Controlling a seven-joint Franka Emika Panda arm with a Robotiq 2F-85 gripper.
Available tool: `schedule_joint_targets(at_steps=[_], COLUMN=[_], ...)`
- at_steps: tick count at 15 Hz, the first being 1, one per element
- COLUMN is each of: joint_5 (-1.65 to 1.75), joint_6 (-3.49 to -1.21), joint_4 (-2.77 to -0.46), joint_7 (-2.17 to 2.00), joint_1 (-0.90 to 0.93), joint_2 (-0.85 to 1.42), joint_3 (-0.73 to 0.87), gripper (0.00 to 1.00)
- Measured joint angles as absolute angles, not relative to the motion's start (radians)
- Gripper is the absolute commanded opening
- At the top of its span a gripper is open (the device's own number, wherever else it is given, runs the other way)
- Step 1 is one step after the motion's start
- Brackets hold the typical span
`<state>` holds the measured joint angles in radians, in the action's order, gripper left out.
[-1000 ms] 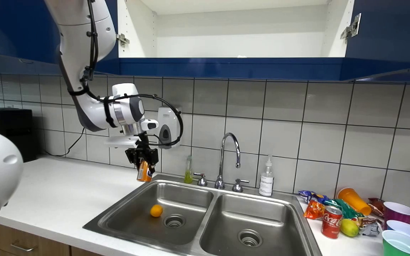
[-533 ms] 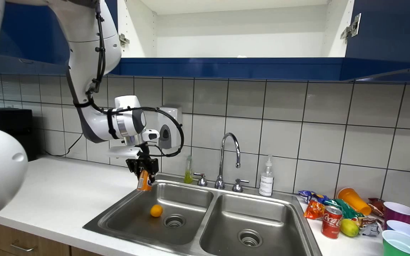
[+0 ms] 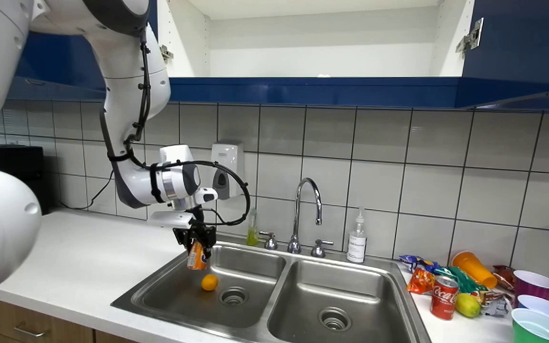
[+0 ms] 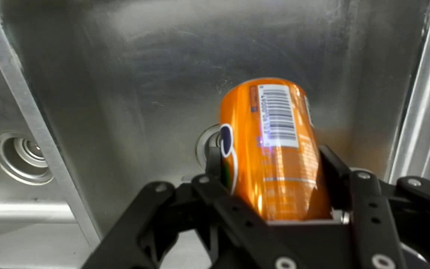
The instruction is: Put the orange can in the sink on the left.
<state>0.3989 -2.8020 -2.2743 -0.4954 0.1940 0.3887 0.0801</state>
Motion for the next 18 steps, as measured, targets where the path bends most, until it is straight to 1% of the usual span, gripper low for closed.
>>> schedule_joint_targets(at_steps=[9,10,18], joint_5=[0.334,0.322,0.301], joint_6=[-2.85,-2.854,-2.862], joint_4=[-2.216,-2.212,-2.201], joint_7=[-0.455,-0.446,-0.428], joint_1=[0.229,0.229,0.23], joint_2=[0.513,0.522,0.542], joint_3=[0.117,0.117,0.12], gripper=[0.38,0.63,0.63])
